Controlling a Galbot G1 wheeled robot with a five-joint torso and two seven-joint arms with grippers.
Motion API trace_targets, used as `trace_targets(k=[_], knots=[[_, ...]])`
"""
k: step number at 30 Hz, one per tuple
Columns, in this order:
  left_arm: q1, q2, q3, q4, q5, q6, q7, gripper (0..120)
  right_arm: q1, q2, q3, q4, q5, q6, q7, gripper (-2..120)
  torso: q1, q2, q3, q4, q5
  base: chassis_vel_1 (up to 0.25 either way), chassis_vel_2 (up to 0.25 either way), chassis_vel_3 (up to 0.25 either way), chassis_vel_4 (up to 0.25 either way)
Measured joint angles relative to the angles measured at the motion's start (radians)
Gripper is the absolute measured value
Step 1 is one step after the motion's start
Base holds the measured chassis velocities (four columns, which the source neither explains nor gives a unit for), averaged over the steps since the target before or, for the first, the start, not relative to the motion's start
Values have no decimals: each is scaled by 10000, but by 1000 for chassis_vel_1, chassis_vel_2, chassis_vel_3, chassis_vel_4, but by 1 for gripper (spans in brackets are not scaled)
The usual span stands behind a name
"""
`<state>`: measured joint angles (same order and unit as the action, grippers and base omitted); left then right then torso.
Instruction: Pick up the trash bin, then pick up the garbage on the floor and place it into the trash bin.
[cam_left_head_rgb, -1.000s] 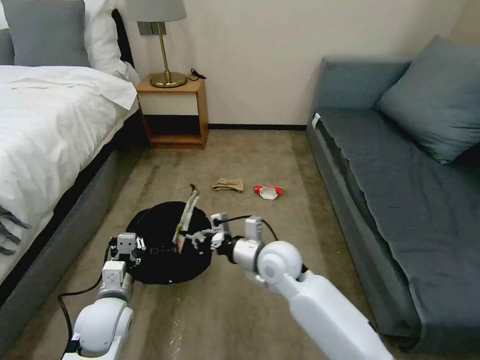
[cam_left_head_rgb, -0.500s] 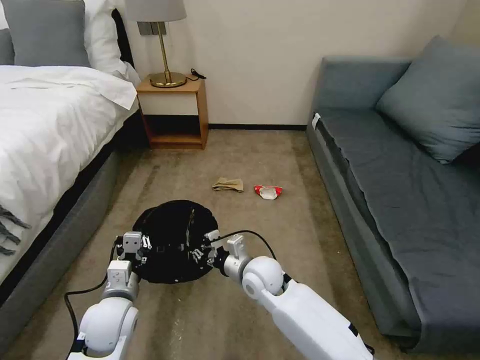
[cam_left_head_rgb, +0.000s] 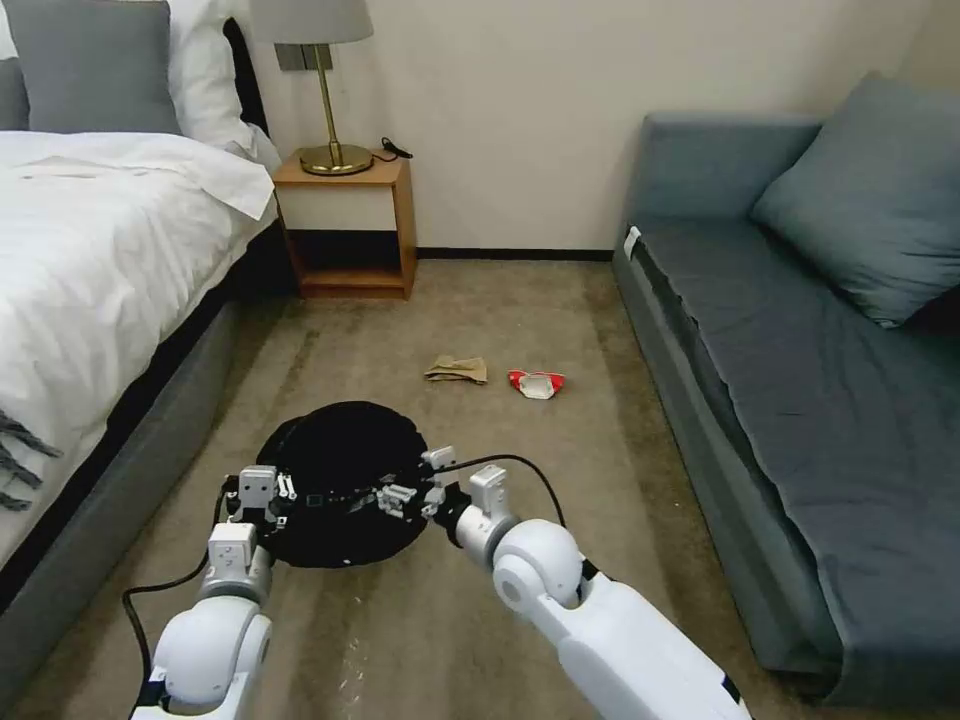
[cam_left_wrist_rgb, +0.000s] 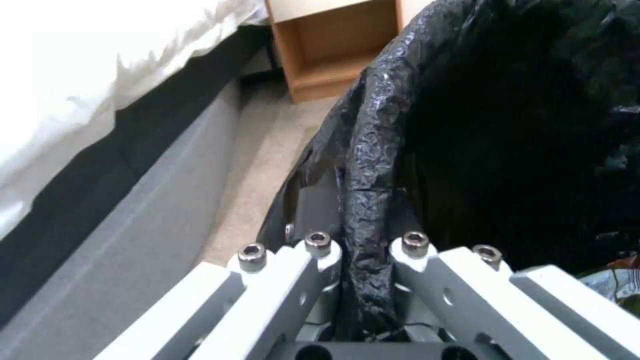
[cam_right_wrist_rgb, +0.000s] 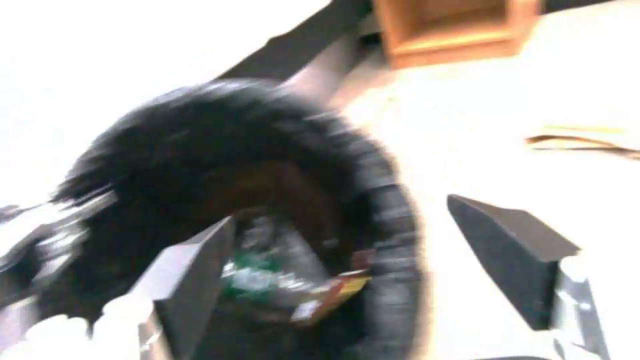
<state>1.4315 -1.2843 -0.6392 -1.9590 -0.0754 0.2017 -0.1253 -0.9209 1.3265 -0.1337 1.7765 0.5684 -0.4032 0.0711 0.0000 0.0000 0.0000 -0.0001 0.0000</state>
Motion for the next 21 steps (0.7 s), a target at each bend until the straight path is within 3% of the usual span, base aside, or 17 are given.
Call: trace_targets(k=[6, 14, 21], knots=[[48, 87, -165, 13, 33, -5, -58, 2, -12, -60, 762, -751, -27, -93, 479, 99, 0, 0, 0, 0, 0, 0, 0, 0, 0], [305, 147, -399, -16, 69, -57, -72, 2, 139, -156, 1470, -2405, -391, -7, 427, 100, 0, 1, 0, 0, 0, 0, 0, 0, 0], [431, 168, -492, -124, 69, -87, -74, 2, 288, -67, 1682, -3053, -464, 99, 467, 100, 0, 1, 0, 0, 1, 0, 0, 0, 0]])
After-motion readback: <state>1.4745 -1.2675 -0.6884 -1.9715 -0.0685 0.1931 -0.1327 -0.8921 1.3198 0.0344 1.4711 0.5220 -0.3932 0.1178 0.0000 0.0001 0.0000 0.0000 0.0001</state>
